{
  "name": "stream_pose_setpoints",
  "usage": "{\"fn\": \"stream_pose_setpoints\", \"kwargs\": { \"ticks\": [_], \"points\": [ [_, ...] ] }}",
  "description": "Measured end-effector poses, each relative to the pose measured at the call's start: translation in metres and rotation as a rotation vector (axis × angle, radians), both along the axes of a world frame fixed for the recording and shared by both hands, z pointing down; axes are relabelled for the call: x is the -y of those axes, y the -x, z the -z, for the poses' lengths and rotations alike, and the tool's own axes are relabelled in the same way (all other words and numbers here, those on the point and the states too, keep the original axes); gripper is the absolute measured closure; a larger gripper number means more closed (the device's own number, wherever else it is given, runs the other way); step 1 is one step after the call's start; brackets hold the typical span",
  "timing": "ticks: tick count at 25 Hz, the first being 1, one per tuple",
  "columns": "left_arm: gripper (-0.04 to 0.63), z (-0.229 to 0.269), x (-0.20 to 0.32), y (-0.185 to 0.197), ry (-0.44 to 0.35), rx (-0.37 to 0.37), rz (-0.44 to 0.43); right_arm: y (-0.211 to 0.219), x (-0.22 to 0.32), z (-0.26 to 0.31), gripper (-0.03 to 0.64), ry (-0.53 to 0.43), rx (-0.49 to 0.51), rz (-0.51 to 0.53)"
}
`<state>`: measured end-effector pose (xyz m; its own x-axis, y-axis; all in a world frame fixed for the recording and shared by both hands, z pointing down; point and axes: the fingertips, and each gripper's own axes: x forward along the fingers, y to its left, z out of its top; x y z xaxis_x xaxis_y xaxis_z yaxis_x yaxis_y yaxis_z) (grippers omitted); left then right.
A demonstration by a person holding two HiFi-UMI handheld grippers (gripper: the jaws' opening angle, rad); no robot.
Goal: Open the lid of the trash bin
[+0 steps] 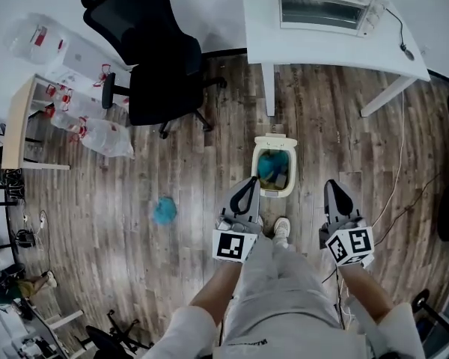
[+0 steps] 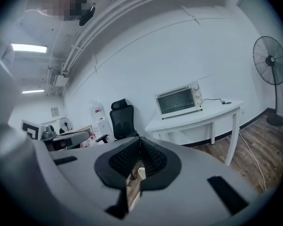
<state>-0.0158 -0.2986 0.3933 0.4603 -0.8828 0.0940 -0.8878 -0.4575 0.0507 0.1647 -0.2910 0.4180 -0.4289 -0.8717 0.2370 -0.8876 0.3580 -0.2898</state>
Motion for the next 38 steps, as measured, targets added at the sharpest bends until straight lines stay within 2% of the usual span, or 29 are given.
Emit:
{"fn": "stream_pose_setpoints", "kwargs": {
  "ticks": [7, 14, 21, 30, 38],
  "points": [
    [0.597, 0.039, -0.027, -0.005, -0.039, -0.006, 0.000, 0.001, -0.018, 0.052, 0.600, -0.065, 0.002, 0.026],
    [0.598, 0.066, -0.054, 0.003, -0.080, -0.013, -0.019, 0.002, -0.051, 0.077, 0.600, -0.101, 0.007, 0.001],
    [0.598, 0.094, -0.113, 0.037, -0.120, -0.028, -0.044, 0.027, -0.117, 0.101, 0.600, -0.135, -0.014, -0.038],
    [0.598, 0.114, -0.221, 0.100, -0.137, -0.047, -0.071, 0.079, -0.235, 0.121, 0.600, -0.160, -0.018, -0.099],
    [0.598, 0.105, -0.297, 0.137, -0.114, -0.046, -0.090, 0.103, -0.316, 0.130, 0.600, -0.158, -0.046, -0.134]
  ]
}}
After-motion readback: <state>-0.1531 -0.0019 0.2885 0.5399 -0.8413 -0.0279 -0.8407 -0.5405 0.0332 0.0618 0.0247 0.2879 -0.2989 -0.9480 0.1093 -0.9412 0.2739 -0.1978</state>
